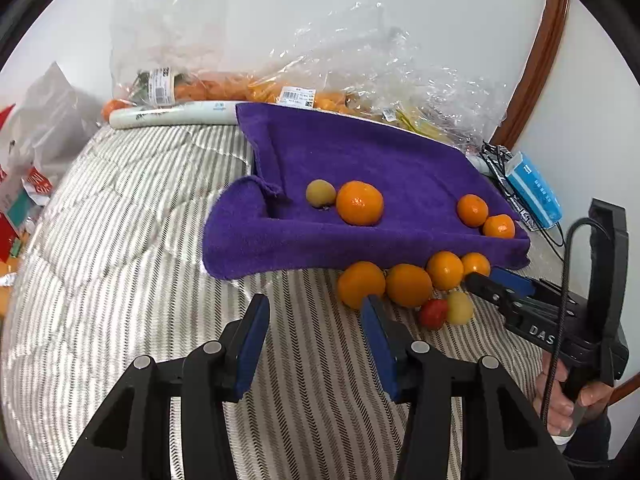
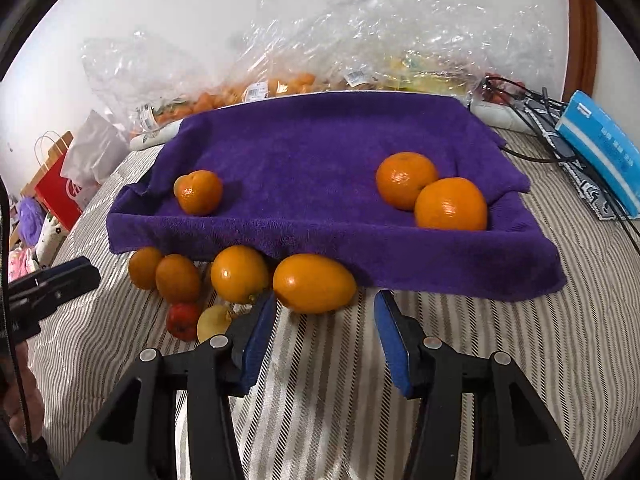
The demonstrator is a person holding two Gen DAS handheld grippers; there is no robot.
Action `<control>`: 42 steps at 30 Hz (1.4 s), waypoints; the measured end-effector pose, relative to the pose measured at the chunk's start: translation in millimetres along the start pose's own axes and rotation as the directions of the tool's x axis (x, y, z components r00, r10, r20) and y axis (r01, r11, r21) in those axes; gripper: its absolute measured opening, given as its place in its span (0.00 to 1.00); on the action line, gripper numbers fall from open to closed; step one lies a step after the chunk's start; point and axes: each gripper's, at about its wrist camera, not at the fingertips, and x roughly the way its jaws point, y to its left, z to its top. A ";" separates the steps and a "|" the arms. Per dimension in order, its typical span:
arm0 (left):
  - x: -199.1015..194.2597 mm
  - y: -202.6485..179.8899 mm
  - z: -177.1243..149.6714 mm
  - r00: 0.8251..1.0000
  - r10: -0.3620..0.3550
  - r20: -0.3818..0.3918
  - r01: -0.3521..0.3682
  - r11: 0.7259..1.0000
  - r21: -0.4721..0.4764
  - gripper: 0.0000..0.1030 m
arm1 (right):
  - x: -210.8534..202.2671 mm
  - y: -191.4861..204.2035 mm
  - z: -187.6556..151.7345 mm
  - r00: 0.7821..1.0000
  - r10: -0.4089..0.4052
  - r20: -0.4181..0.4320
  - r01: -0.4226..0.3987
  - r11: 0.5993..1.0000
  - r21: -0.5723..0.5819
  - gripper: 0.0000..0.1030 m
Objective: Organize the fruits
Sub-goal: 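Withdraw both open tools from the towel toward the remaining fruit, then grasp a large orange with the left tool while the right tool grasps an oval orange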
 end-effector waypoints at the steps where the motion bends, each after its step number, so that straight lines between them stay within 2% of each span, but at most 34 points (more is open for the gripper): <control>1: 1.6 -0.1 -0.1 1.000 -0.004 -0.002 0.004 1.000 -0.001 0.45 | 2.4 0.8 1.5 1.000 -0.005 -0.004 0.005 1.000 -0.001 0.50; 6: 9.3 2.6 0.3 1.000 -0.012 -0.019 0.011 1.000 -0.013 0.45 | 10.9 2.9 6.8 1.000 -0.005 -0.013 0.005 1.000 0.003 0.50; 8: 10.6 3.7 -0.6 1.000 -0.023 -0.016 0.023 1.000 -0.016 0.45 | 12.2 4.3 8.1 1.000 -0.013 -0.006 0.013 1.000 -0.006 0.46; 14: 16.9 -0.1 -2.6 0.999 -0.050 -0.011 0.049 0.999 -0.018 0.45 | 5.9 4.5 4.5 1.000 0.020 0.006 -0.020 0.999 -0.026 0.45; 19: 22.9 -13.1 -0.5 1.000 -0.026 -0.016 0.027 0.999 0.030 0.45 | -3.5 0.5 2.0 0.999 0.005 0.032 -0.004 0.998 -0.056 0.45; 28: 45.3 -18.4 4.5 0.999 -0.017 -0.037 0.017 1.000 0.006 0.41 | -8.7 -12.5 -0.7 0.999 -0.001 0.038 0.004 0.997 -0.074 0.45; 33: 52.2 -25.0 6.1 0.999 -0.008 -0.034 0.008 1.000 0.014 0.30 | -7.2 -19.2 0.5 0.999 0.020 0.034 -0.019 0.999 -0.049 0.45; 42: 58.0 -32.4 8.9 1.000 0.022 -0.003 -0.021 1.000 0.020 0.30 | -1.3 -26.1 -1.0 1.000 0.024 0.013 -0.024 1.000 0.007 0.45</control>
